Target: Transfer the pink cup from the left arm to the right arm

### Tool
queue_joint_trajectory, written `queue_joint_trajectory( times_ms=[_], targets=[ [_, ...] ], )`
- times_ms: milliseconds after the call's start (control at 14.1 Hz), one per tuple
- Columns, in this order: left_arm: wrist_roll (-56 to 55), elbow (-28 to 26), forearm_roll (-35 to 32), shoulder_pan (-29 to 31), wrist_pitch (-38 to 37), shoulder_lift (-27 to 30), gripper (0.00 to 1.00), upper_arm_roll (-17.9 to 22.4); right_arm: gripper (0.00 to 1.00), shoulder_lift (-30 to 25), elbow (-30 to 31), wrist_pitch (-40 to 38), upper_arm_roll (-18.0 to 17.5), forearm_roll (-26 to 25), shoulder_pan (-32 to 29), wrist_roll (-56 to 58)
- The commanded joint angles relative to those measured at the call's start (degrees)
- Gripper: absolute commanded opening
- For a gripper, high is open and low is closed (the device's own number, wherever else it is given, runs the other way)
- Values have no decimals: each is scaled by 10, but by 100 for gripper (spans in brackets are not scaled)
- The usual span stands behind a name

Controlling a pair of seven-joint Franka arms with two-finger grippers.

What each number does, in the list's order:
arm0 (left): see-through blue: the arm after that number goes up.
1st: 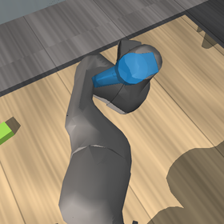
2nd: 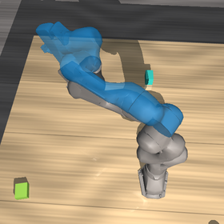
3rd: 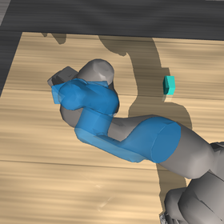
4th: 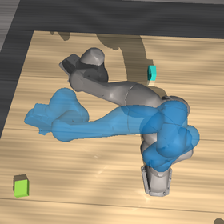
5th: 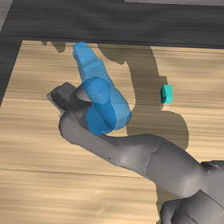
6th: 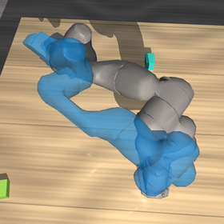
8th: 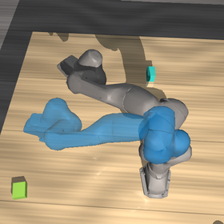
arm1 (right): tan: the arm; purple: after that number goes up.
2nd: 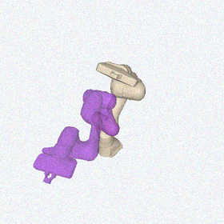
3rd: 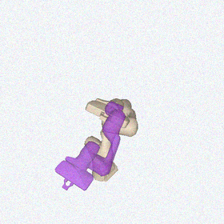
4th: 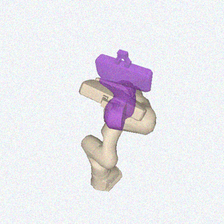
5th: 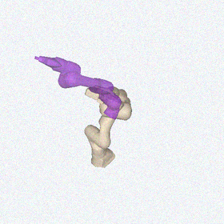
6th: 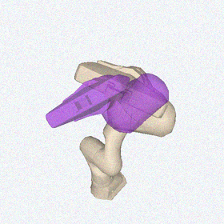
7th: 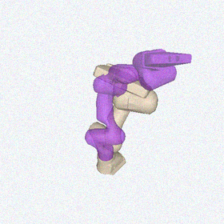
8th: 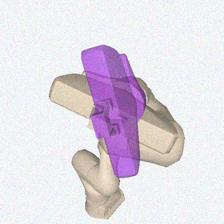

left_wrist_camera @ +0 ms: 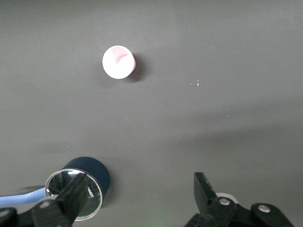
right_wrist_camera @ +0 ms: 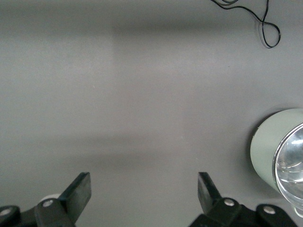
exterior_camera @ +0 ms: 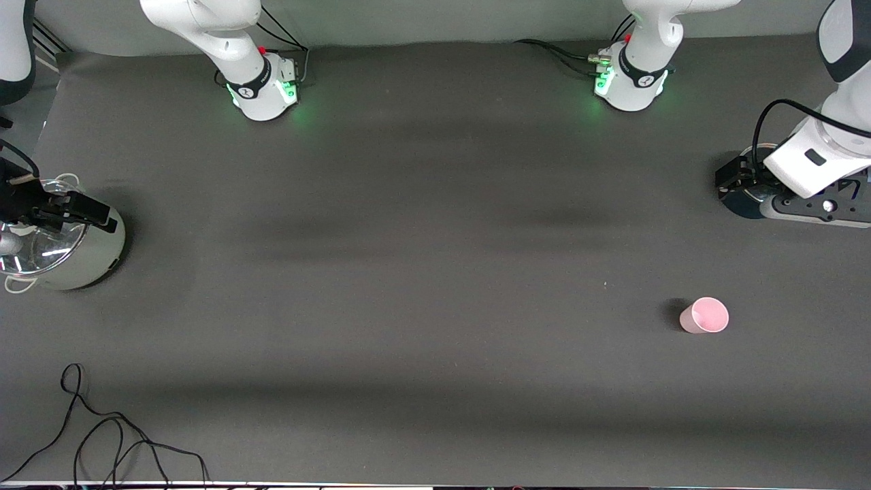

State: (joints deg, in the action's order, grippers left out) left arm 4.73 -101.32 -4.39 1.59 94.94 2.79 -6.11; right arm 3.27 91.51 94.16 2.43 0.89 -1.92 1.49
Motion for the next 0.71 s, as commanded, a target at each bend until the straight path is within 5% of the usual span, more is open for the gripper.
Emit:
queue_joint_trajectory(
  times_ms=[0,641],
  targets=[
    [6,11,8,-1,-9,-4,99,2,100,-4,-5,-6,3,-8,4,5],
    [76,15,9,9,-9,-11,99,21,100,-2,-9,0,3,-7,4,4]
  ],
)
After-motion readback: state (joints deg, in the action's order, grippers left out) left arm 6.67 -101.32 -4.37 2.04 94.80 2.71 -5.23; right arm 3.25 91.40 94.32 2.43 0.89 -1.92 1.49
